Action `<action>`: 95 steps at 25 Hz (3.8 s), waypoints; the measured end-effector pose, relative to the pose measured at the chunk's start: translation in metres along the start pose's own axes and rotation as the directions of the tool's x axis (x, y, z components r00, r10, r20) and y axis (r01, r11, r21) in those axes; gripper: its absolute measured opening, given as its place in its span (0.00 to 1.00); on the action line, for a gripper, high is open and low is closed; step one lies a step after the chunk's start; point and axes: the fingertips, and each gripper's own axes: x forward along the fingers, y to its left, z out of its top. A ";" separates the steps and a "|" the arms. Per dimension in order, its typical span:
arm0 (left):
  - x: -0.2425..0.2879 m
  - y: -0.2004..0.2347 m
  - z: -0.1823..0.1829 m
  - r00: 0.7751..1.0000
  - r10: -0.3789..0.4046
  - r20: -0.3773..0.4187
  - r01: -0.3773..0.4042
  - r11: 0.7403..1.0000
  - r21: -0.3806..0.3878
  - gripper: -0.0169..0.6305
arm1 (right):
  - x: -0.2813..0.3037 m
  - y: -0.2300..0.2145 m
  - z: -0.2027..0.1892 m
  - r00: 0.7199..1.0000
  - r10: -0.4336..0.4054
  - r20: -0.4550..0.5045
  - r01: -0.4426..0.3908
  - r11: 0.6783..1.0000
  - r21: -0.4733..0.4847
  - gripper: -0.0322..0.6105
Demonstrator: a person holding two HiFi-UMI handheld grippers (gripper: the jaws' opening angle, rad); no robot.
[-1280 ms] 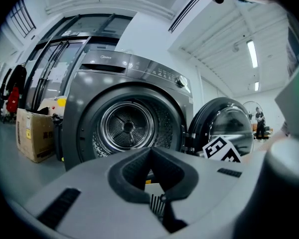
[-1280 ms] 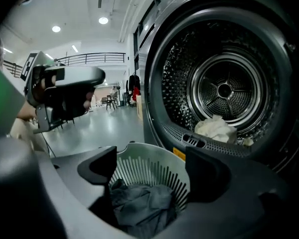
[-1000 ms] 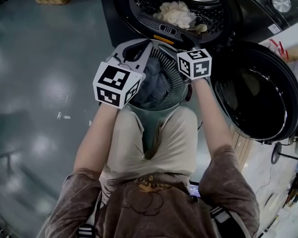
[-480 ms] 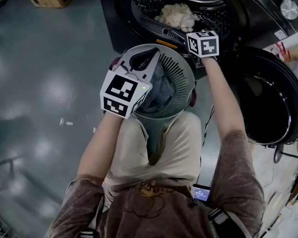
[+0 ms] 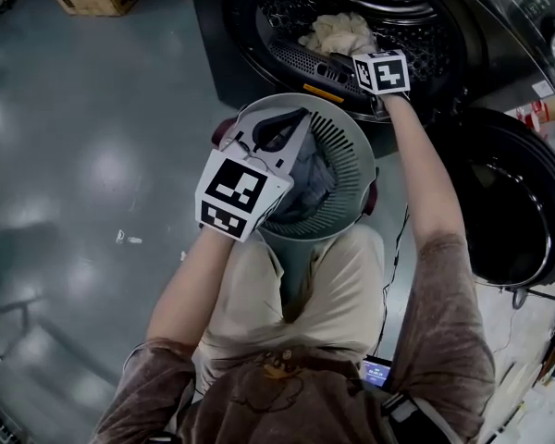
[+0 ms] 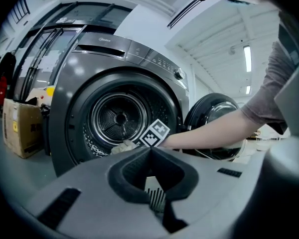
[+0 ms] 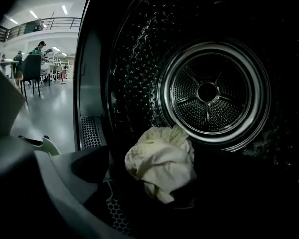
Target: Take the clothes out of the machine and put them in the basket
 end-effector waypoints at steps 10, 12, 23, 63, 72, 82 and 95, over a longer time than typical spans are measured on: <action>0.016 0.013 -0.012 1.000 -0.025 -0.010 0.025 0.999 -0.032 0.03 | 0.028 -0.021 -0.012 0.996 -0.024 -0.090 0.031 0.997 0.072 0.89; 0.018 0.013 -0.014 0.999 -0.033 -0.014 0.033 0.999 -0.036 0.03 | 0.032 -0.023 -0.015 0.994 -0.030 -0.104 0.038 0.997 0.074 0.88; 0.019 0.017 -0.022 0.998 -0.049 -0.029 0.047 0.998 -0.049 0.03 | 0.043 -0.021 -0.023 0.982 -0.015 -0.189 0.018 1.000 0.012 0.67; 0.011 0.005 -0.012 0.999 0.031 -0.036 -0.031 0.999 0.008 0.03 | -0.097 0.020 0.035 0.994 0.027 0.105 -0.026 1.000 -0.017 0.13; 0.016 -0.014 -0.001 1.000 0.019 -0.007 -0.019 1.000 0.016 0.03 | -0.158 0.064 0.011 0.983 0.114 0.143 -0.114 0.993 -0.006 0.13; 0.012 -0.011 0.007 0.998 0.064 0.000 -0.064 0.998 0.014 0.03 | -0.192 0.114 -0.036 0.964 0.218 0.151 -0.226 0.973 0.039 0.13; 0.012 -0.011 0.011 0.996 0.083 0.015 -0.083 0.997 -0.005 0.03 | -0.198 0.197 -0.110 0.934 0.353 0.051 -0.356 0.932 0.073 0.13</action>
